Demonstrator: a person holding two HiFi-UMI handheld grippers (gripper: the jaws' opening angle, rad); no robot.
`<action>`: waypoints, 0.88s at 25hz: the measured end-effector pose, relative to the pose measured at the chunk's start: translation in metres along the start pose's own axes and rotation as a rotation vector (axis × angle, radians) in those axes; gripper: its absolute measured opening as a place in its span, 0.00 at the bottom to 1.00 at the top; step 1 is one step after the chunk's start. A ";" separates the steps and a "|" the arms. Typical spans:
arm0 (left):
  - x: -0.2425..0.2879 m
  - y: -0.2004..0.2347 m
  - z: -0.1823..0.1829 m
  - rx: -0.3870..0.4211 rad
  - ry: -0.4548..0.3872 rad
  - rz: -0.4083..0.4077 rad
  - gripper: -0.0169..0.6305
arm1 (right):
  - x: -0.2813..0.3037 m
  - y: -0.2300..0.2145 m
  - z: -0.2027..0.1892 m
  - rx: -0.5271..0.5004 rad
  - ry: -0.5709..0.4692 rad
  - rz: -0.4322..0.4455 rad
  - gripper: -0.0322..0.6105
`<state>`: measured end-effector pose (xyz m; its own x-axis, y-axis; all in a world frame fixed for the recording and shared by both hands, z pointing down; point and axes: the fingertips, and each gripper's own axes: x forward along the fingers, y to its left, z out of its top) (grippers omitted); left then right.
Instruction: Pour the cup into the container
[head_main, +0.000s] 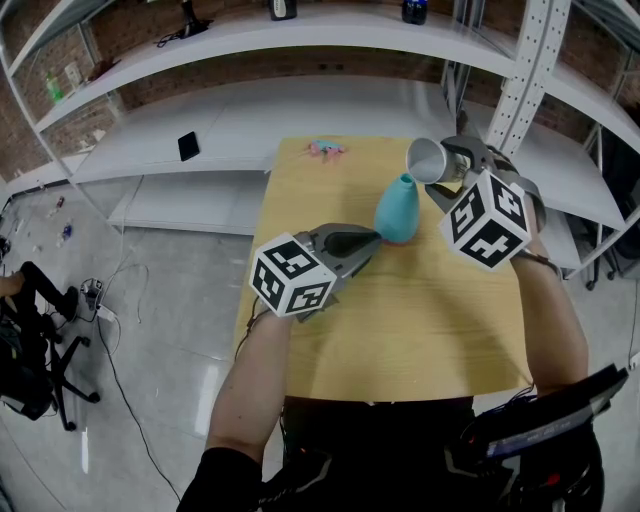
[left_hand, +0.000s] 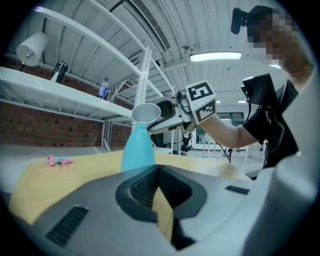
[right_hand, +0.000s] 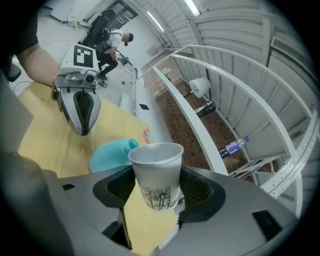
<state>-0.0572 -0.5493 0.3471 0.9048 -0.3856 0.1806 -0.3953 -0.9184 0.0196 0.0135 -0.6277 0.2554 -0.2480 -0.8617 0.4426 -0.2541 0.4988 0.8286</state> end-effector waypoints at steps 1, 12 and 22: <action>0.000 0.000 0.000 0.000 0.000 0.000 0.03 | 0.000 0.000 0.000 -0.006 0.003 -0.003 0.49; -0.001 0.000 0.002 0.000 -0.003 0.000 0.03 | -0.002 -0.002 0.004 -0.053 0.012 -0.015 0.49; 0.000 -0.001 0.001 0.003 -0.004 0.001 0.03 | -0.002 0.000 0.003 -0.069 0.021 -0.018 0.49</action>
<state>-0.0568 -0.5484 0.3463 0.9052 -0.3865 0.1770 -0.3954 -0.9183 0.0170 0.0116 -0.6254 0.2531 -0.2238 -0.8727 0.4339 -0.1932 0.4761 0.8579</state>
